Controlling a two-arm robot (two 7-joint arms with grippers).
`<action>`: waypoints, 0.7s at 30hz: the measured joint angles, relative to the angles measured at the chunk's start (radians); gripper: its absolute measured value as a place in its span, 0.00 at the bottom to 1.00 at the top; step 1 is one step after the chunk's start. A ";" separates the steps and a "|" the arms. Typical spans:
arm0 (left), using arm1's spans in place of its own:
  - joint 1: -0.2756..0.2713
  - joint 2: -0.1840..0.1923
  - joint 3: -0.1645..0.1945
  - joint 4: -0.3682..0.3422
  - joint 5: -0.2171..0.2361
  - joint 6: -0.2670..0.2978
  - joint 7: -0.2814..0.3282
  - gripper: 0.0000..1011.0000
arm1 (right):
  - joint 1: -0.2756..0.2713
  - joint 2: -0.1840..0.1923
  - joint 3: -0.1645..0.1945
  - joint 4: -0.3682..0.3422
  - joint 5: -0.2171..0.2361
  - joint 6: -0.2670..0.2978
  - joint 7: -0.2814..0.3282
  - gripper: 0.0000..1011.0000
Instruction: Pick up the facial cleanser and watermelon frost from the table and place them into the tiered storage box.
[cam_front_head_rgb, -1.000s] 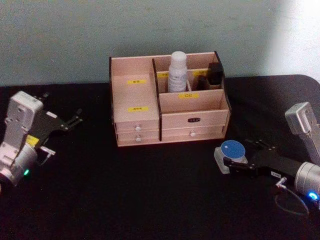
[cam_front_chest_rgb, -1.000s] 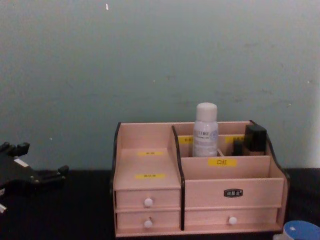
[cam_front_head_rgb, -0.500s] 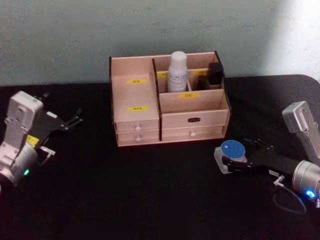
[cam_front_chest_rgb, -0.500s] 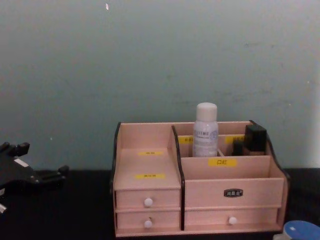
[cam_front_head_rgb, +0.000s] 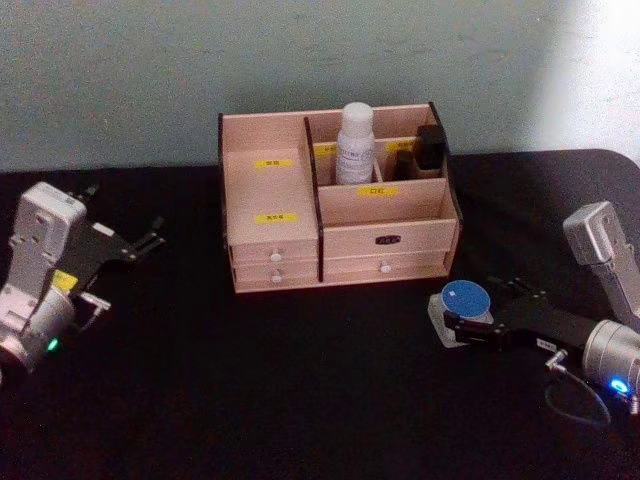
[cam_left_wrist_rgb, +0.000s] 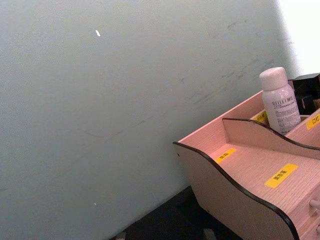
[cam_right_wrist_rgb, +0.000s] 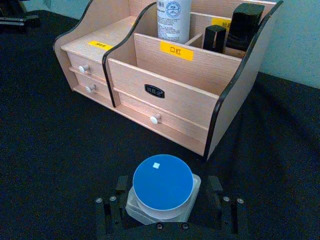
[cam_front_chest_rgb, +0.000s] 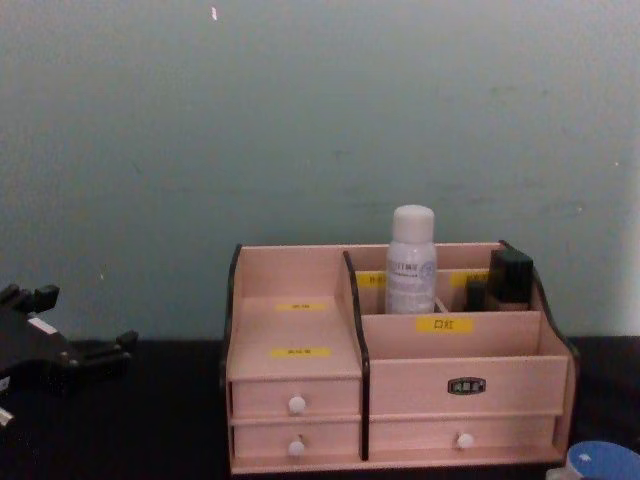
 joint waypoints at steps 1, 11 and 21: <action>0.000 0.000 0.000 0.000 0.000 0.000 0.000 0.99 | 0.001 0.000 0.000 0.001 0.000 0.000 0.000 0.99; 0.000 0.000 0.000 0.000 0.000 0.000 0.000 0.99 | 0.003 -0.002 -0.002 0.004 0.001 -0.001 0.000 0.99; 0.000 0.000 0.000 0.000 0.000 0.000 0.000 0.99 | 0.005 -0.002 -0.005 0.009 0.006 0.001 0.003 0.99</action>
